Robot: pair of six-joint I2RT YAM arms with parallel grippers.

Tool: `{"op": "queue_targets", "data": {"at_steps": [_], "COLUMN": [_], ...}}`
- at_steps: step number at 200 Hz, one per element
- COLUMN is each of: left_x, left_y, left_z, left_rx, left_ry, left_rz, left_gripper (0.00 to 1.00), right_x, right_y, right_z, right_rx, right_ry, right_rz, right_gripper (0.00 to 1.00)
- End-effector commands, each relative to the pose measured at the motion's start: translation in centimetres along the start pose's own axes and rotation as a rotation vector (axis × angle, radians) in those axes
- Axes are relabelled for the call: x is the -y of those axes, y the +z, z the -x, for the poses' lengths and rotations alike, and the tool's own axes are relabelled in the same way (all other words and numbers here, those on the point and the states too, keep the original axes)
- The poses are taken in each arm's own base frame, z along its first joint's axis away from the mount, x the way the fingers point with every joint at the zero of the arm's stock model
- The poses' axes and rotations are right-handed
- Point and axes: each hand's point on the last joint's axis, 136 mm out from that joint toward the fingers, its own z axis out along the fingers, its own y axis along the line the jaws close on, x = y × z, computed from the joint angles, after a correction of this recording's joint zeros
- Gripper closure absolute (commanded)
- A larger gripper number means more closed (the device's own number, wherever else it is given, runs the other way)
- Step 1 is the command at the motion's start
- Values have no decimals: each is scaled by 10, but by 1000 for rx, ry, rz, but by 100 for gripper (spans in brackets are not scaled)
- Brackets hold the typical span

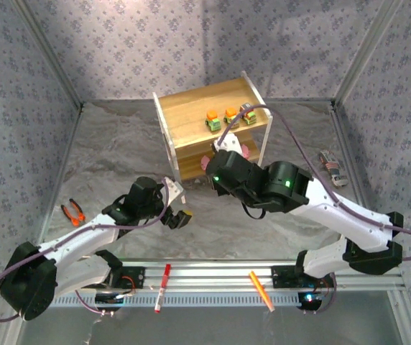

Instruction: Place and organize the plastic toys onto the shelf

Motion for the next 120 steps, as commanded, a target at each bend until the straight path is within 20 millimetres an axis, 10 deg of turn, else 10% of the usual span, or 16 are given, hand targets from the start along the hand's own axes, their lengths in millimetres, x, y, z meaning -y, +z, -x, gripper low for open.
{"op": "queue_targets", "data": {"at_steps": [1,120], "left_x": [-5,-17], "left_y": [-11,-38], "left_z": [26,29], "left_rx": [41,49], "left_ry": [37,38], "left_rz": [24,100], "left_gripper": [1,0], "right_x": [-3,-14], "right_y": [-4,17], "right_z": [8,74], "right_rx": [-12,-6], "right_ry": [-77,-105], "right_rz": [-13,13], "right_gripper": [69,69]}}
